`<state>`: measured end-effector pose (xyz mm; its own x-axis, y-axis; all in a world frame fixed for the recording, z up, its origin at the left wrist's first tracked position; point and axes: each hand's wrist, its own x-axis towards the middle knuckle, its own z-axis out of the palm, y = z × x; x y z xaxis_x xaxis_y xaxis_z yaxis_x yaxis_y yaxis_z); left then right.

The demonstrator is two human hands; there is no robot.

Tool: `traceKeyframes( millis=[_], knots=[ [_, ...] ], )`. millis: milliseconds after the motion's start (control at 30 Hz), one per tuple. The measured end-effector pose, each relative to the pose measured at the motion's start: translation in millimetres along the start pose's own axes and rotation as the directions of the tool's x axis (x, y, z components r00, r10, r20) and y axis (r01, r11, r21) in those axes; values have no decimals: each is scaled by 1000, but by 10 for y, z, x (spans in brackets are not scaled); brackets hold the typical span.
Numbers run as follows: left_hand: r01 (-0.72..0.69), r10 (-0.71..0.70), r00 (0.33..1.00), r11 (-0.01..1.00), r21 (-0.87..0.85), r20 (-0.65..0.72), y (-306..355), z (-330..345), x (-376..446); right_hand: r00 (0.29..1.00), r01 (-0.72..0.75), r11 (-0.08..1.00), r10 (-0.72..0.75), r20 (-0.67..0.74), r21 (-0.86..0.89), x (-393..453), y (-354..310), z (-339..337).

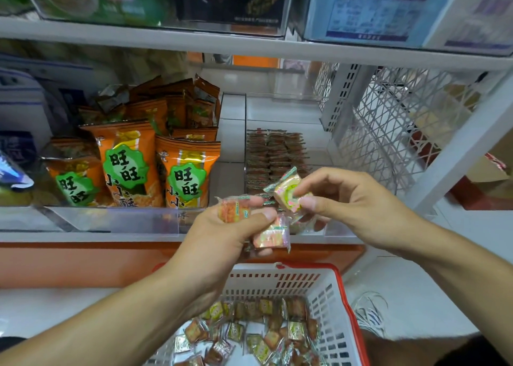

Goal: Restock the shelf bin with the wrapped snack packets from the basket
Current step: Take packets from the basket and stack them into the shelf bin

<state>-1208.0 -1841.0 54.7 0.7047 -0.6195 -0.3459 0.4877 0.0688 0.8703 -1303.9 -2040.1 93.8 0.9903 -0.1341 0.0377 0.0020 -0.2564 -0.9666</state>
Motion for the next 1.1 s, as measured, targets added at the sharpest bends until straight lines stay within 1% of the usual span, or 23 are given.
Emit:
traceKeyframes(
  millis=[67, 167, 200, 233, 300, 367, 400, 433, 500, 533, 567, 633, 700, 767, 833, 867, 933, 1000, 1100],
  knots=[
    [-6, 6, 1000, 1000, 15, -5, -16, 8, 5, 999, 2, 1000, -2, -38, 11, 21, 41, -19],
    [-15, 15, 1000, 999, 29, -19, -12, 13, 16, 986, -71, 992, 85, -142, 100, 69, 85, -76],
    [-22, 22, 999, 999, 32, -25, -14, 15, 20, 979, -92, 992, 106, -176, 83, 87, 92, -108],
    [-32, 33, 999, 999, 35, -33, -16, 20, 19, 973, -111, 994, 112, -203, 20, 102, 94, -154],
    [-56, 59, 997, 997, 47, -49, -29, 33, 12, 968, -150, 970, 104, -229, -194, 125, 106, -280],
    [-75, 78, 995, 996, 56, -62, -48, 45, 3, 959, -237, 876, 143, -243, -419, 147, 151, -415],
    [-79, 83, 994, 995, 59, -69, -57, 46, 0, 947, -298, 827, 195, -254, -477, 157, 188, -466],
    [-80, 85, 994, 995, 62, -75, -66, 46, 0, 932, -354, 799, 259, -254, -485, 167, 232, -500],
    [-83, 89, 992, 994, 70, -90, -78, 49, 1, 908, -418, 800, 366, -202, -430, 188, 308, -526],
    [-87, 94, 990, 993, 73, -101, -83, 52, 5, 905, -423, 803, 391, -165, -419, 201, 331, -525],
    [-92, 100, 989, 993, 77, -111, -89, 58, 9, 904, -422, 790, 403, -143, -444, 215, 346, -524],
    [-99, 108, 986, 992, 80, -130, -97, 70, 17, 897, -429, 736, 417, -149, -525, 255, 372, -519],
    [-97, 106, 984, 993, 69, -145, -94, 80, 24, 887, -445, 697, 431, -168, -563, 302, 408, -521],
    [-87, 92, 986, 995, 47, -138, -99, 84, 39, 879, -464, 712, 444, -174, -527, 329, 439, -517],
    [-76, 79, 991, 996, 37, -110, -107, 89, 54, 868, -493, 754, 464, -179, -434, 333, 445, -526],
    [-71, 74, 992, 997, 35, -99, -110, 89, 58, 861, -506, 759, 475, -182, -410, 336, 453, -534],
    [-61, 63, 994, 998, 27, -91, -111, 88, 64, 853, -516, 717, 482, -202, -470, 362, 486, -542],
    [-49, 50, 995, 999, 7, -89, -106, 82, 66, 852, -511, 639, 468, -237, -575, 402, 523, -515],
    [-27, 25, 997, 999, -27, -76, -103, 69, 56, 843, -515, 569, 471, -260, -641, 437, 510, -481]
  ],
)
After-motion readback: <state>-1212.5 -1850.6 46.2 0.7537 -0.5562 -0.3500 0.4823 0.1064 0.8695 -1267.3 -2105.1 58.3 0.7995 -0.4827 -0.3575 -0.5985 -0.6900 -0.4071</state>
